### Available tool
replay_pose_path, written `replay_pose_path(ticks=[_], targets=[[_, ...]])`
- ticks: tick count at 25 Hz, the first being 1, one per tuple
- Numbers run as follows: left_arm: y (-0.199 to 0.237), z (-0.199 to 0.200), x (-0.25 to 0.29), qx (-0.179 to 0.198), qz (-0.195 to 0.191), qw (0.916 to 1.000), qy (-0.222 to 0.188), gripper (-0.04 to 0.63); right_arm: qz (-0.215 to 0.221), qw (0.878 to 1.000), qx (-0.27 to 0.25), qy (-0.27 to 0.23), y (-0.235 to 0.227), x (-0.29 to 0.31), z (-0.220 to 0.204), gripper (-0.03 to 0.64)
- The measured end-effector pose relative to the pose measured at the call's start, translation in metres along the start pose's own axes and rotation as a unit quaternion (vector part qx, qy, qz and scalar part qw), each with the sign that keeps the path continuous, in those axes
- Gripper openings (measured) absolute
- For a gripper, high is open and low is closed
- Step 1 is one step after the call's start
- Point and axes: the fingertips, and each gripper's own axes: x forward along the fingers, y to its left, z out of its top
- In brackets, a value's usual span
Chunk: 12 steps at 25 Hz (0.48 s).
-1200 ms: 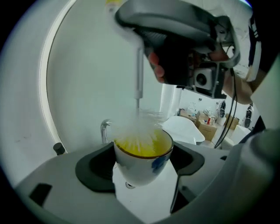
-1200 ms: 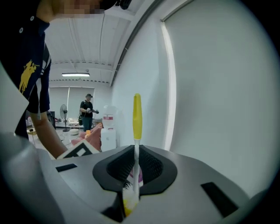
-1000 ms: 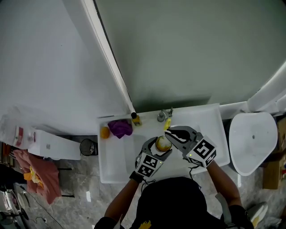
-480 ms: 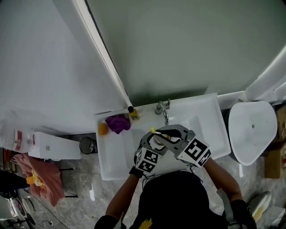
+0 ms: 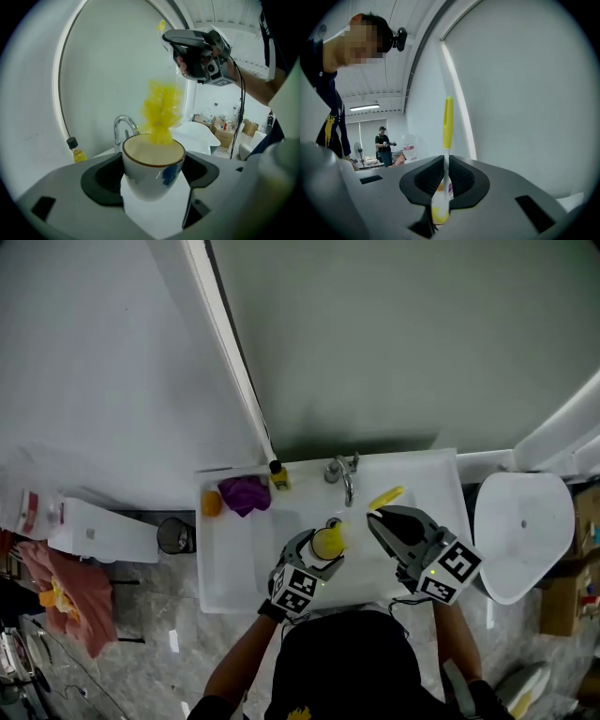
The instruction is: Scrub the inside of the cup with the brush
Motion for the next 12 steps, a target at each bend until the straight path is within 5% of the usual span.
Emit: replay_pose_path(ticks=[6, 12], targets=[[0.014, -0.041, 0.007, -0.066, 0.047, 0.9967, -0.001, 0.397, -0.069, 0.997, 0.017, 0.038, -0.043, -0.028, -0.028, 0.052], [0.049, -0.073, 0.027, -0.098, 0.118, 0.9879, -0.02, 0.397, -0.151, 0.969, 0.151, 0.128, -0.11, -0.029, -0.154, 0.052]])
